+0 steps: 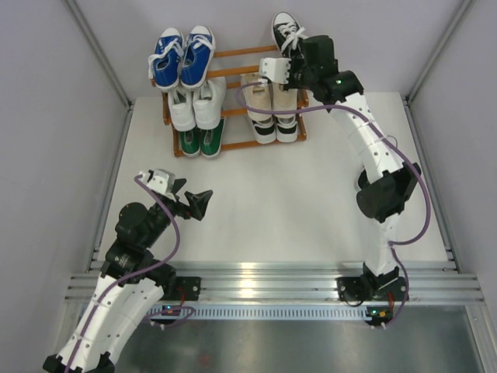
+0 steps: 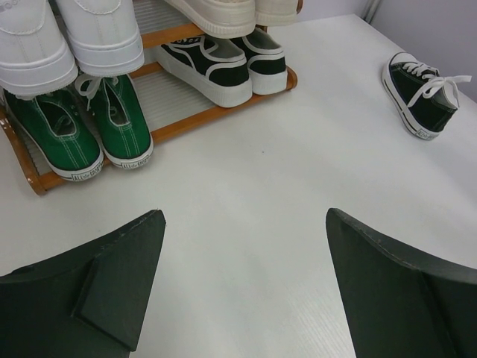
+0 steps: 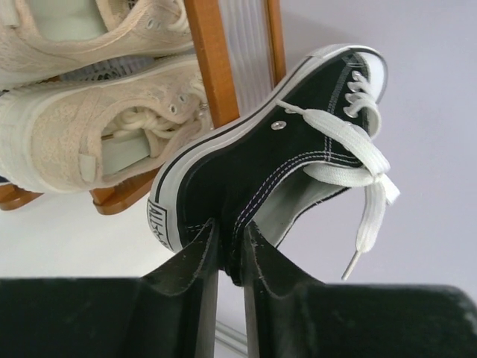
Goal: Place and organize the shoes onto the shoe shelf
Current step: Place the shoe at the shoe shelf.
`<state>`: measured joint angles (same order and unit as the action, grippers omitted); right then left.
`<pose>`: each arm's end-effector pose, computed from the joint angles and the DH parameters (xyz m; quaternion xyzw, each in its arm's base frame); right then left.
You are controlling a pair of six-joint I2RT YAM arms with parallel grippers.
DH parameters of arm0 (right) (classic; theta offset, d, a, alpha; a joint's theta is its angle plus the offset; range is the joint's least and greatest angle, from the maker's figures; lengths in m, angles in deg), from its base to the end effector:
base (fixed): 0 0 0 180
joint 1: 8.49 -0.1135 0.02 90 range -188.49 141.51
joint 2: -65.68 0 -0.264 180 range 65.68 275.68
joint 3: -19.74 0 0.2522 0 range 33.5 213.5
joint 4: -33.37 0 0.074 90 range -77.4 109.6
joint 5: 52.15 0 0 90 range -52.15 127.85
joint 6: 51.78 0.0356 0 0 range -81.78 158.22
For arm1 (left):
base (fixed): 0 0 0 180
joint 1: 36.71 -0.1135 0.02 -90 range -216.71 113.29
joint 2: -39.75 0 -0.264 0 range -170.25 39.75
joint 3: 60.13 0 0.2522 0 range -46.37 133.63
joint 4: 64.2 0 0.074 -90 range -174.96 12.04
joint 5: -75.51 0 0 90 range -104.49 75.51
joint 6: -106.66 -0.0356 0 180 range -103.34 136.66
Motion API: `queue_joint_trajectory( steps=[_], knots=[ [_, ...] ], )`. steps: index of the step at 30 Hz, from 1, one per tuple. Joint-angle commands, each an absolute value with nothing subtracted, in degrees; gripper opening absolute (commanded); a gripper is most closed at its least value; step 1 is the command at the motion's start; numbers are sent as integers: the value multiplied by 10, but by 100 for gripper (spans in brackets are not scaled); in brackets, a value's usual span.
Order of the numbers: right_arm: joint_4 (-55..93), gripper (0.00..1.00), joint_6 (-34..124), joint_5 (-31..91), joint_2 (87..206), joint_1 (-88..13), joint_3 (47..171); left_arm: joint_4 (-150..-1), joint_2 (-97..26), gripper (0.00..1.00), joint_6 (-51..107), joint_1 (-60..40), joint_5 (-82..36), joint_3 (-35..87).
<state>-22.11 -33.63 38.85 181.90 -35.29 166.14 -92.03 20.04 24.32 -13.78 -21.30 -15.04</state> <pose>0.4053 0.2040 0.4303 -0.6376 0.5541 -0.2118 0.4914 0.0984 -0.0462 0.3060 0.1365 0.7089 -0.2235 0.6548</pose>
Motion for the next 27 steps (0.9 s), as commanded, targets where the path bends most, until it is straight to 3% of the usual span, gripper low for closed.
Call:
queue_joint_trajectory(
  steps=[1, 5, 11, 17, 19, 20, 27],
  knots=[
    [-117, 18, -344, 398, 1812, -350, 1679, -904, 202, 94, 234, -140, -220, -156],
    [-112, 30, -345, 401, 1813, -350, 1673, -903, 202, 94, 234, -140, -222, -156],
    [-109, 61, -341, 402, 1812, -349, 1664, -903, 201, 95, 233, -140, -225, -156],
    [-119, 75, -324, 383, 1793, -350, 1660, -903, 202, 95, 233, -140, -226, -157],
    [-139, 86, -317, 357, 1779, -350, 1660, -903, 202, 95, 233, -140, -226, -156],
    [-145, 99, -316, 345, 1773, -350, 1653, -903, 202, 95, 233, -140, -226, -156],
    [-167, 99, -288, 307, 1709, -353, 1614, -903, 204, 95, 233, -140, -227, -156]
  ],
)
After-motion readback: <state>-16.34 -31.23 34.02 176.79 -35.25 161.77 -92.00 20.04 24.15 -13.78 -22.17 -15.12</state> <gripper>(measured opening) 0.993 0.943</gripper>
